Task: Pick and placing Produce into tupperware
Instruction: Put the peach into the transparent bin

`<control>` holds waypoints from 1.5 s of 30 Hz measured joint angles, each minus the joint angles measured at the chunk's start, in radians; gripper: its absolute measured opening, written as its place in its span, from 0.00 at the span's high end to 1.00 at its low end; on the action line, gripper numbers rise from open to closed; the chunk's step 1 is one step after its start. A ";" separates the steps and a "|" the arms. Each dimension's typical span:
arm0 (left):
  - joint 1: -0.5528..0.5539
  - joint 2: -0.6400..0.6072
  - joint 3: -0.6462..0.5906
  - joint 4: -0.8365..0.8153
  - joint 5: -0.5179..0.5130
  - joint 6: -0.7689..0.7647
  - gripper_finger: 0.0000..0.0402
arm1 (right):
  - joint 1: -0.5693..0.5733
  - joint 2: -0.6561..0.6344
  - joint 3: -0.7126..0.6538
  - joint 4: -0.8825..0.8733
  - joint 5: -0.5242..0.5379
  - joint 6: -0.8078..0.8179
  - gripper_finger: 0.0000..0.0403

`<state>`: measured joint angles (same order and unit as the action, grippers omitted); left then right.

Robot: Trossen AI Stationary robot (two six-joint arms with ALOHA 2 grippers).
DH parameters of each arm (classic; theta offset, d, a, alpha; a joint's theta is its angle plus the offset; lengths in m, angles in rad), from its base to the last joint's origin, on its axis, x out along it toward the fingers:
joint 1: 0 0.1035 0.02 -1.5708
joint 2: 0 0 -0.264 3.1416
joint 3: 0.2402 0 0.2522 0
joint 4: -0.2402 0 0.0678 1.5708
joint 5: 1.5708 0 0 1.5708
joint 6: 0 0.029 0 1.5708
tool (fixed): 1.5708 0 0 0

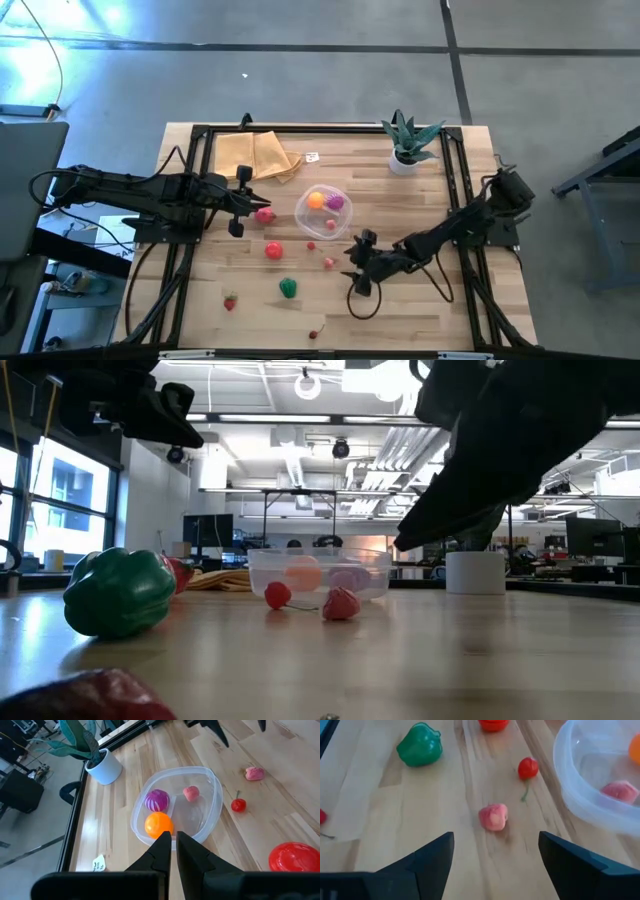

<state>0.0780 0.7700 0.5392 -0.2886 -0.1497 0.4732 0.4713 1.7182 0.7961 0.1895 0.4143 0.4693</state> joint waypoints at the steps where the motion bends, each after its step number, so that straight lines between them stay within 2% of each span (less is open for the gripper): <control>1: 0.000 0.000 0.000 0.000 0.000 0.000 0.95 | -0.007 0.004 -0.011 0.032 -0.008 -0.017 0.31; 10: 0.000 0.000 0.000 0.000 0.000 0.000 0.95 | -0.053 0.087 -0.032 0.144 -0.094 -0.086 0.31; 17: 0.000 0.000 0.000 0.000 0.000 0.000 0.95 | -0.059 0.103 -0.030 0.208 -0.073 -0.129 0.31; 28: 0.000 0.000 0.000 0.000 0.000 0.000 0.95 | -0.079 0.222 -0.030 0.354 -0.082 -0.148 0.31; 45: 0.000 0.000 0.000 0.000 0.000 0.000 0.95 | -0.081 0.228 -0.029 0.397 -0.101 -0.175 0.31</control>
<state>0.0784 0.7696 0.5392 -0.2886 -0.1497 0.4733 0.3905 1.9461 0.7670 0.5865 0.3133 0.2947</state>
